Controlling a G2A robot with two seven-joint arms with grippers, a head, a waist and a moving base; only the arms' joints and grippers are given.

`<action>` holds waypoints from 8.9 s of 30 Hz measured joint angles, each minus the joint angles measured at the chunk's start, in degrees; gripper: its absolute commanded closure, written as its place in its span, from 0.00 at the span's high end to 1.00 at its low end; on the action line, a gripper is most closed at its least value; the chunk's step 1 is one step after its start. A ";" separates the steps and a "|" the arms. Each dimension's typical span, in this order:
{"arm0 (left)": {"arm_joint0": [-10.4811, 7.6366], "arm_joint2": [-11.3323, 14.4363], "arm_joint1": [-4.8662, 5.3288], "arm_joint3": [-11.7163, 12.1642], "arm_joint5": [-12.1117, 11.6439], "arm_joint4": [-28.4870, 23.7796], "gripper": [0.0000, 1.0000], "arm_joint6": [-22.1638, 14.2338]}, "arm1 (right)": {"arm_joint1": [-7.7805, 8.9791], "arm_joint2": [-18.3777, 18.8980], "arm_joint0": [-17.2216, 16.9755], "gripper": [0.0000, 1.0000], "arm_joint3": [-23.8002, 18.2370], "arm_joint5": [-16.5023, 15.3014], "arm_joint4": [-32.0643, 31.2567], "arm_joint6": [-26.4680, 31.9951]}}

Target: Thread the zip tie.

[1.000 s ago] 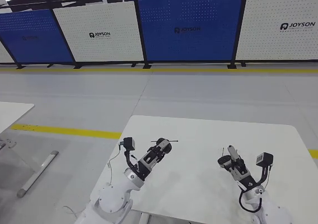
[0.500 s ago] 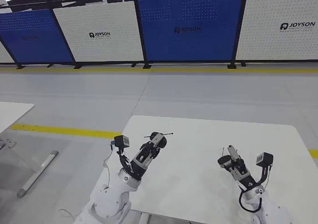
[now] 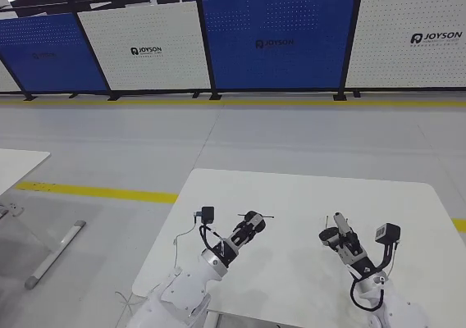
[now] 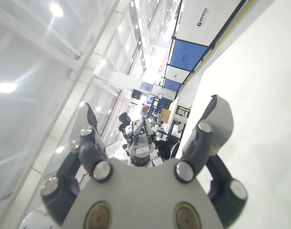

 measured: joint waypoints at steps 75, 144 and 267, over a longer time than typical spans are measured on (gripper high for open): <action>-0.53 0.03 0.31 3.49 0.26 -1.13 0.00 -6.00 | 4.13 7.44 14.72 1.00 -7.27 20.31 -42.69 31.76; -0.53 0.03 0.31 3.49 0.26 -1.13 0.00 -6.00 | 5.17 5.09 18.28 1.00 -2.96 11.10 -53.37 40.16; -0.53 0.03 0.31 3.49 0.26 -1.13 0.00 -6.00 | 3.08 -9.35 37.89 1.00 20.69 17.37 -43.24 50.96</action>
